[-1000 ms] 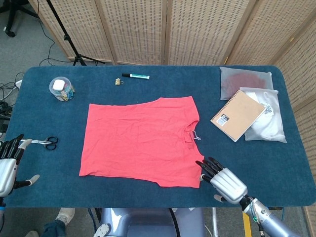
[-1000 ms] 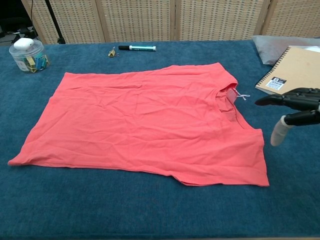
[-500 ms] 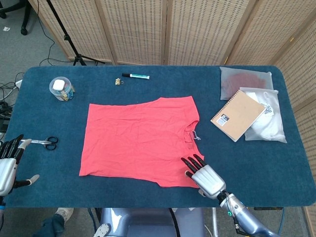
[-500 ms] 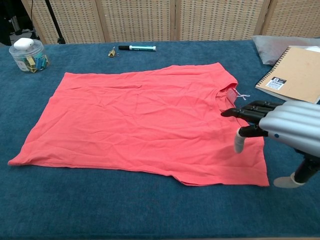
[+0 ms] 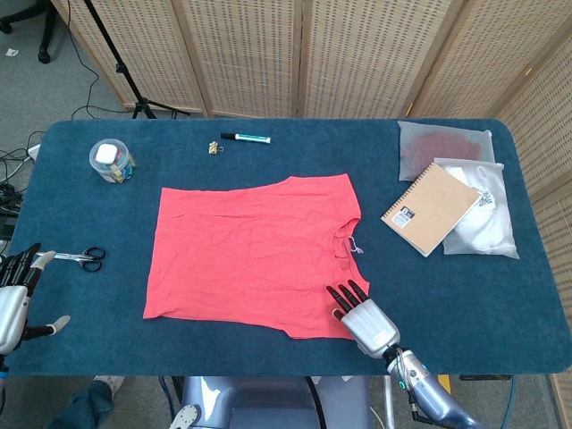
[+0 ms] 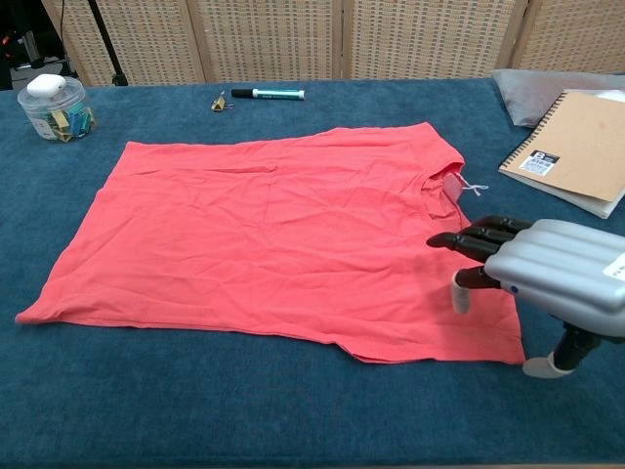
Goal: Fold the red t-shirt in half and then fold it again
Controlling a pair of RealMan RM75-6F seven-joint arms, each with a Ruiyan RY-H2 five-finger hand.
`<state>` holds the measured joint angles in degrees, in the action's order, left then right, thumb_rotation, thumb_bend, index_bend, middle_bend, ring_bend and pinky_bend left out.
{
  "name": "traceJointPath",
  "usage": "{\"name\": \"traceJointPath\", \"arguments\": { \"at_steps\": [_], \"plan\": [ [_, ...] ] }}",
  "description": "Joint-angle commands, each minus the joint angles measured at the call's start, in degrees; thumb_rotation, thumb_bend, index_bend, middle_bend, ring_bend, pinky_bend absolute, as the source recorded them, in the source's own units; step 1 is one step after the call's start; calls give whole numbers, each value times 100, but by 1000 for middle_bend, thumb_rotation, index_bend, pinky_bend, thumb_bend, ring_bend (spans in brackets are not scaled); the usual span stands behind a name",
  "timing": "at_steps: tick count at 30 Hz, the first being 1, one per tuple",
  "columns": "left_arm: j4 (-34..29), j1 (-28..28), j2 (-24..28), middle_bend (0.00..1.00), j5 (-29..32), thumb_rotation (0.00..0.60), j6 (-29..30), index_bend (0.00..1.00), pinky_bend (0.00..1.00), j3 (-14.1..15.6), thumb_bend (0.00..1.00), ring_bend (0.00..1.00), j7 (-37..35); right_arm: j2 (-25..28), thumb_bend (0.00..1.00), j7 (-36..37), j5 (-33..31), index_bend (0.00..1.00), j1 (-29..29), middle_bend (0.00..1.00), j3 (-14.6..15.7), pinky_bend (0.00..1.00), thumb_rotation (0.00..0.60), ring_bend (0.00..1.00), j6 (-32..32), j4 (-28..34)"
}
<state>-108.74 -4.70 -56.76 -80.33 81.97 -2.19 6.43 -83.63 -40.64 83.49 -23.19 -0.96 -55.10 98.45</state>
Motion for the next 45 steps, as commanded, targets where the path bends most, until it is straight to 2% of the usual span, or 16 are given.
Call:
{"name": "traceJointPath", "arguments": {
  "at_steps": [1,14,20,23,26,36,40,45],
  "plan": [
    [2,-2,0,0,3,600,-1,0,0,-1,0,0,-1,-42,2,-77,-17,365,-23,0,33,0,600,0,-41,-59],
    [11,-5,-14,0,50,600,13,0,0,-18,0,0,21,-314,88,-204,-148,414,-117,0,92,0,600,0,-124,-286],
    [19,-17,-21,0,61,600,-10,0,0,-16,0,0,32,-429,271,-187,-136,434,-137,0,102,0,600,0,-223,-426],
    [21,-19,-25,0,71,600,-12,0,0,-18,0,0,35,-459,403,-102,-109,441,-152,5,114,0,600,0,-259,-480],
    [22,-25,-29,0,79,600,-23,0,0,-17,0,0,44,-464,462,-33,-82,447,-171,6,137,0,600,0,-274,-515],
    [21,-41,-52,0,14,600,-37,0,0,6,0,0,49,-495,466,266,138,561,-223,44,204,0,600,0,-399,-581],
    [101,-80,-160,0,-373,600,-26,1,0,77,0,0,-201,-474,466,590,385,565,-237,51,254,0,600,0,-524,-706],
    [415,-115,-417,0,-983,600,-5,52,0,266,0,0,-582,-403,466,918,644,567,-264,53,314,0,600,0,-643,-815]
  ]
}}
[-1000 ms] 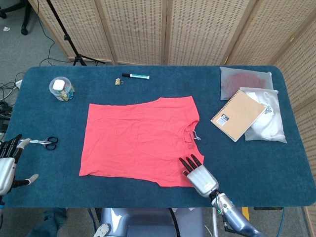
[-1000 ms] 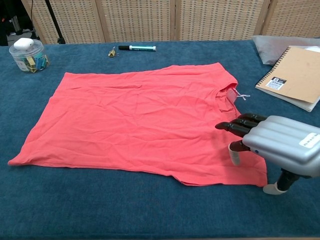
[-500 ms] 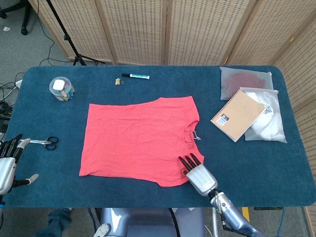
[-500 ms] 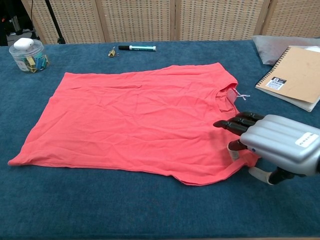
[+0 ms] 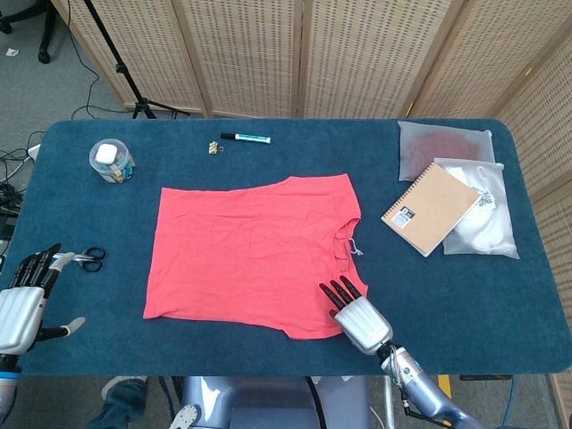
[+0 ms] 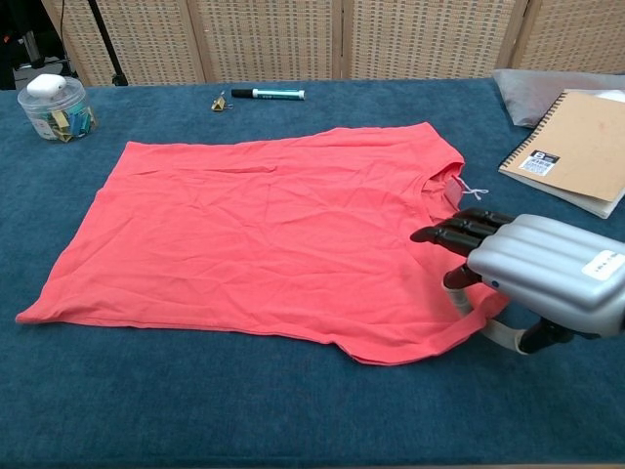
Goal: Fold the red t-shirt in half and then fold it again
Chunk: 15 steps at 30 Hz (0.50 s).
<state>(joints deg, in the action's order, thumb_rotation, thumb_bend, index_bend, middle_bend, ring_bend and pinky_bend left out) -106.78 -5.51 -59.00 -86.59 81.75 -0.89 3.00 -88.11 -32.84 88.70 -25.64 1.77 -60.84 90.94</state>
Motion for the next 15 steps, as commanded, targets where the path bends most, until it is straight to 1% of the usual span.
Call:
{"name": "traceJointPath", "arguments": {
  "at_steps": [1,4,7,9,11,15],
  "plan": [
    [295,-43,-284,0,-477,600,1,57,0,192,0,0,-307,65,466,210,179,567,-27,53,56,0,600,0,-93,-82],
    [441,-75,-468,0,-654,600,-98,87,0,318,10,0,-459,109,466,361,290,567,-42,53,91,0,600,0,-138,-123],
    [751,-107,-826,0,-756,600,-172,154,0,380,21,0,-475,137,466,535,394,567,-51,53,133,0,600,0,-181,-174],
    [995,-123,-1089,0,-795,600,-196,203,0,394,23,0,-481,142,466,623,453,567,-55,53,159,0,600,0,-205,-213],
    [1243,-143,-1344,0,-853,600,-182,231,0,392,25,0,-564,139,466,699,495,567,-59,53,179,0,600,0,-220,-248],
    [1699,-177,-1718,0,-852,600,-183,249,0,343,38,0,-460,124,466,799,533,567,-72,53,192,0,600,0,-223,-276]
  ]
}}
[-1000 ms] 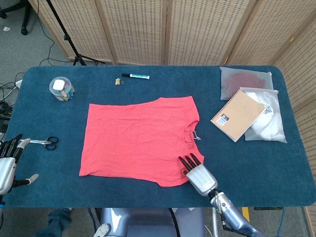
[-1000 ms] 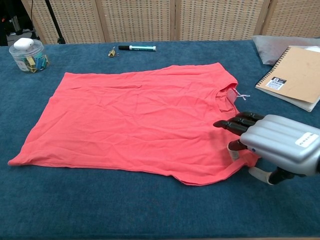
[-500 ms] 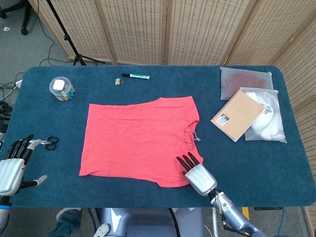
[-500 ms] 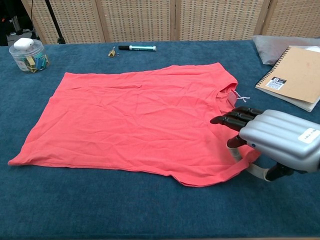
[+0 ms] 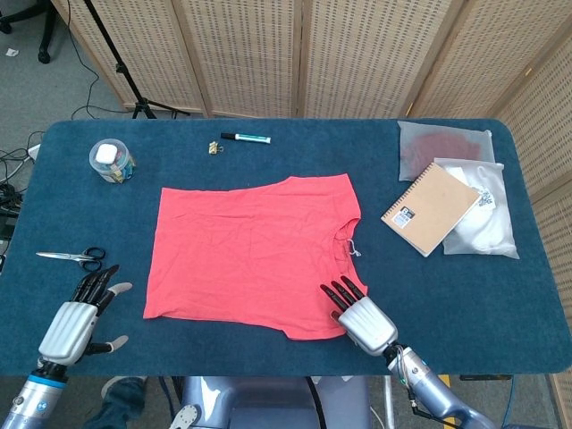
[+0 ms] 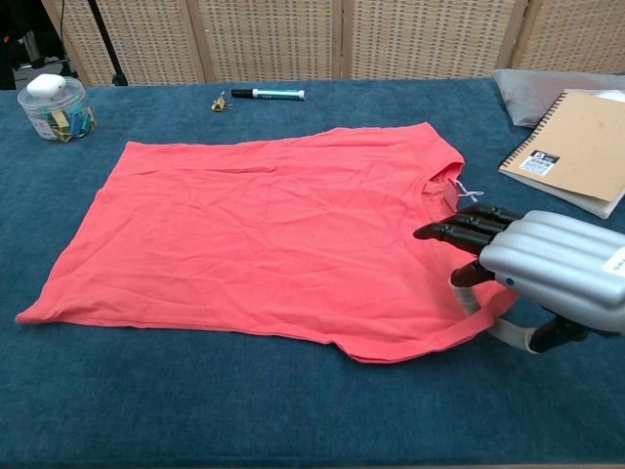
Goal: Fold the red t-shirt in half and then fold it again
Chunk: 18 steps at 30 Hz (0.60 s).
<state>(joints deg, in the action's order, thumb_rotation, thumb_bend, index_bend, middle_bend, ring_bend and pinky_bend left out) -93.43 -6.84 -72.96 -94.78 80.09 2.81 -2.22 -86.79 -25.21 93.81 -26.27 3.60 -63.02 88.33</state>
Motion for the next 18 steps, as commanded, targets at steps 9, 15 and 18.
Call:
{"name": "traceJointPath", "arguments": {
  "at_steps": [9,15,18],
  "plan": [
    [967,-303,-802,0,177,600,-545,284,0,-50,78,0,325,-9,466,32,-10,567,-28,53,-28,0,600,0,8,-14],
    [1228,-497,-1097,0,440,600,-874,298,0,-163,128,0,355,19,466,-6,-60,567,-27,53,-46,0,600,0,20,5],
    [1268,-533,-1168,0,520,600,-910,302,0,-195,144,0,427,16,466,-18,-71,568,-28,53,-52,0,600,0,20,19]
  ]
}}
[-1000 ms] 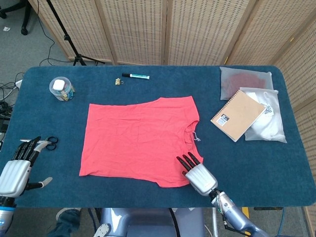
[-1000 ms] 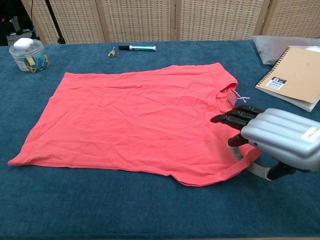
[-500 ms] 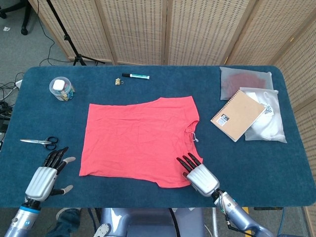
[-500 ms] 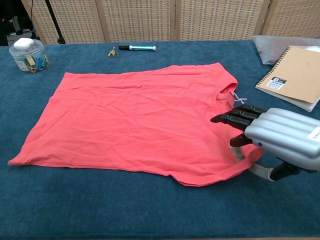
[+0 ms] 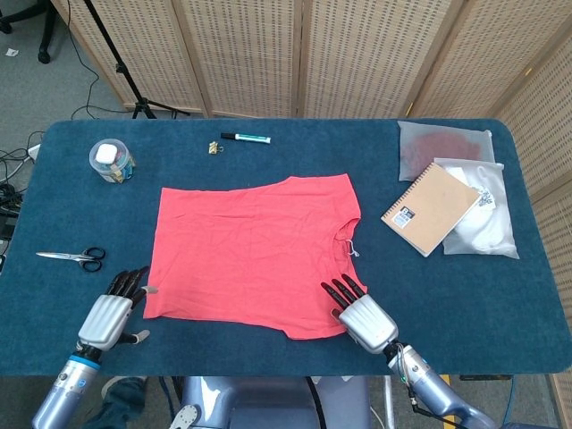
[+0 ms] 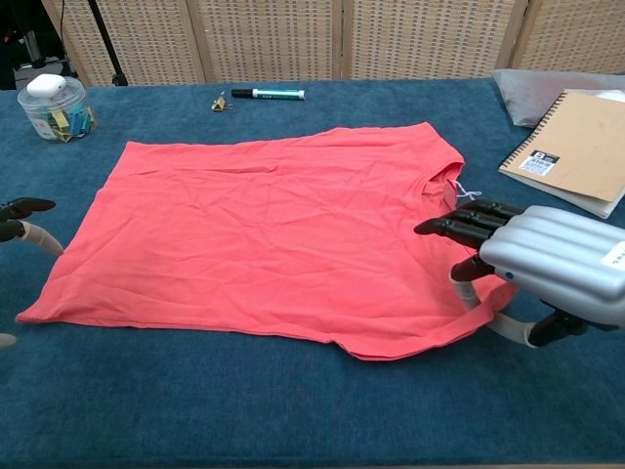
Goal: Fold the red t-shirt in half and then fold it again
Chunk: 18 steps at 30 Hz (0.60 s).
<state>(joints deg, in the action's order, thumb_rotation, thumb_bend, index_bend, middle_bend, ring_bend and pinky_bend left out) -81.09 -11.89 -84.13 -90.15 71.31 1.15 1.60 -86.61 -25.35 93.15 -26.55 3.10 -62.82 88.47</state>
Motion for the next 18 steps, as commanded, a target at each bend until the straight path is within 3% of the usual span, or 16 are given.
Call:
{"name": "traceJointPath", "arguments": {
  "at_steps": [1,18],
  "plan": [
    [48,-40,-72,0,90,600,-53,304,0,-35,148,0,60,-3,466,-6,-7,568,0,53,0,0,600,0,2,9],
    [231,-202,-365,0,384,600,-236,348,0,-65,220,0,233,18,466,2,-31,568,13,53,10,0,600,0,-12,-16]
  ]
}}
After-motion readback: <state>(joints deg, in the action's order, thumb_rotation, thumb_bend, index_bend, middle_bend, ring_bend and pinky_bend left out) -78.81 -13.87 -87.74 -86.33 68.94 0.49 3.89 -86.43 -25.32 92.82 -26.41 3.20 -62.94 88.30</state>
